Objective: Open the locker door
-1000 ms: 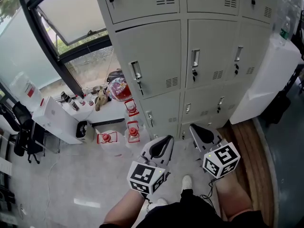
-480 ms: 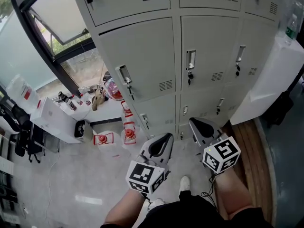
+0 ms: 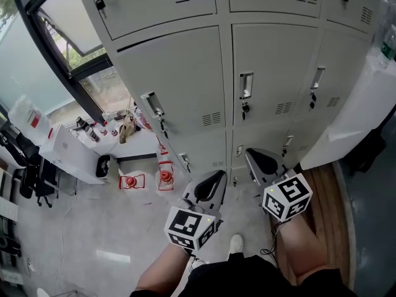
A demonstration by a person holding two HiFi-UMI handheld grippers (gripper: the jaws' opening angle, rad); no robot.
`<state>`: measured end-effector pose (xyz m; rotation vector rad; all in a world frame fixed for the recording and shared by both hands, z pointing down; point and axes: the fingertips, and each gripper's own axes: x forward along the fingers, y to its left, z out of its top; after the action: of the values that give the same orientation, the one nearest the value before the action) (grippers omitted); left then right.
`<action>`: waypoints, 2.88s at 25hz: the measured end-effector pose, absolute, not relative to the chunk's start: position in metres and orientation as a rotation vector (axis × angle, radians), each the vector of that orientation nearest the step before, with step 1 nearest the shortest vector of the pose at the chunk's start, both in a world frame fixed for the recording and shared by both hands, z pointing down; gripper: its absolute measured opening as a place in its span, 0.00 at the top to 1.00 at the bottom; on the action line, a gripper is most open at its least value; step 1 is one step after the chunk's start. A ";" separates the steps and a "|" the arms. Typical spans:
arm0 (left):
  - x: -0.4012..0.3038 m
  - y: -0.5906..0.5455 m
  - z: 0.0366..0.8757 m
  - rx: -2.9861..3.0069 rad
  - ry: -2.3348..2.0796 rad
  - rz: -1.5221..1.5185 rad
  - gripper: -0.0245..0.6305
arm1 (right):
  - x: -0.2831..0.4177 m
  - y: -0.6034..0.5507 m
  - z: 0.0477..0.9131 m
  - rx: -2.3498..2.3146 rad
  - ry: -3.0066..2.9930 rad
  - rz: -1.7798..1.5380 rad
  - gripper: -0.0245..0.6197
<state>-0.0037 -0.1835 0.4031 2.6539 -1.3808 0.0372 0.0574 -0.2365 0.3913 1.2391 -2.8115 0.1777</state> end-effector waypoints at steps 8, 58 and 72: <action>0.014 -0.204 0.397 2.642 -1.430 0.037 0.93 | 0.076 -0.263 0.386 1.215 -2.833 0.183 0.88; -0.035 -0.291 0.383 2.800 -1.142 0.033 0.93 | 0.046 -0.424 0.356 1.721 -2.441 -0.002 0.61; -0.044 -0.295 0.386 2.799 -1.118 0.030 0.93 | 0.046 -0.433 0.361 1.778 -2.401 0.043 0.71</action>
<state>-0.0443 -0.2947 0.3862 2.7985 -1.1180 0.0300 0.0462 -0.4330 0.3610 1.7778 -2.4010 0.0428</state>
